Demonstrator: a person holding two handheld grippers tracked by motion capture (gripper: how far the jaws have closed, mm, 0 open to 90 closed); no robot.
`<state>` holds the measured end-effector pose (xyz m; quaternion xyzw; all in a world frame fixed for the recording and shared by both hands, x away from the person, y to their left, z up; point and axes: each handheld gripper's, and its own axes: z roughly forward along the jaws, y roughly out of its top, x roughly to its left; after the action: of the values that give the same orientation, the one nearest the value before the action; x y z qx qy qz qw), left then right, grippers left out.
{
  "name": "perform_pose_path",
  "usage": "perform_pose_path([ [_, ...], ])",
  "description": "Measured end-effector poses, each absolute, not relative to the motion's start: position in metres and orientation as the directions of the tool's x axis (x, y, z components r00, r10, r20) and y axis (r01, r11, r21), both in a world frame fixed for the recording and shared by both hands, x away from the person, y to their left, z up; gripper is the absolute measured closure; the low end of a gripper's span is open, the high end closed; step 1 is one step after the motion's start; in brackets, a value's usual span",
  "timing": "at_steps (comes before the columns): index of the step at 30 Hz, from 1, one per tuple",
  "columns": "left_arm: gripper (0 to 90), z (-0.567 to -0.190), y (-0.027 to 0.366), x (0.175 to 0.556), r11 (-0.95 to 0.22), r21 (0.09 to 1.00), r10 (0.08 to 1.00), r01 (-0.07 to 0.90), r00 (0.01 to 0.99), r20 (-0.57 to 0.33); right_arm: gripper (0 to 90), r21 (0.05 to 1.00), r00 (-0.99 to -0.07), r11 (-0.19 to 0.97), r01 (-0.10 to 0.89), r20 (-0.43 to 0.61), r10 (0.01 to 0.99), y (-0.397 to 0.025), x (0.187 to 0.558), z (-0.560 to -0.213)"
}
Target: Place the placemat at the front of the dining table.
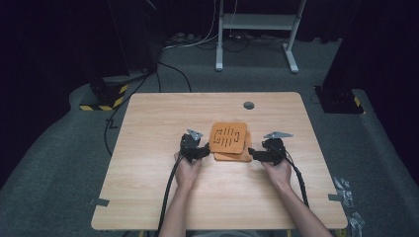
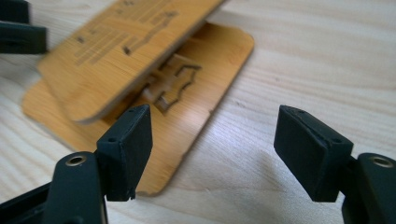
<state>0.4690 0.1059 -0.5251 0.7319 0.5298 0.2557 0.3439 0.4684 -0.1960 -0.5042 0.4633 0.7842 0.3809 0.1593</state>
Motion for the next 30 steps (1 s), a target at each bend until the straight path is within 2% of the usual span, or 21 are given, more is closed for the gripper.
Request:
perform_pose_path([
  [13, 33.8, -0.525, 0.106, 0.469, -0.214, 0.773, 0.947, 0.597, 0.322, 0.014, 27.0, 0.761, -0.564, 0.292, 0.58, 0.116, 0.818, -0.172, 0.465, -0.493],
  [22, 33.9, -0.525, 0.106, 0.469, -0.215, 0.775, 0.946, 0.594, 0.324, 0.014, 19.4, 0.73, -0.542, 0.264, 0.631, 0.171, 0.823, -0.15, 0.482, -0.496],
  [30, 33.7, -0.525, 0.105, 0.469, -0.219, 0.774, 0.943, 0.594, 0.332, 0.011, 20.4, 0.721, -0.507, 0.214, 0.66, 0.217, 0.834, -0.145, 0.495, -0.503],
])
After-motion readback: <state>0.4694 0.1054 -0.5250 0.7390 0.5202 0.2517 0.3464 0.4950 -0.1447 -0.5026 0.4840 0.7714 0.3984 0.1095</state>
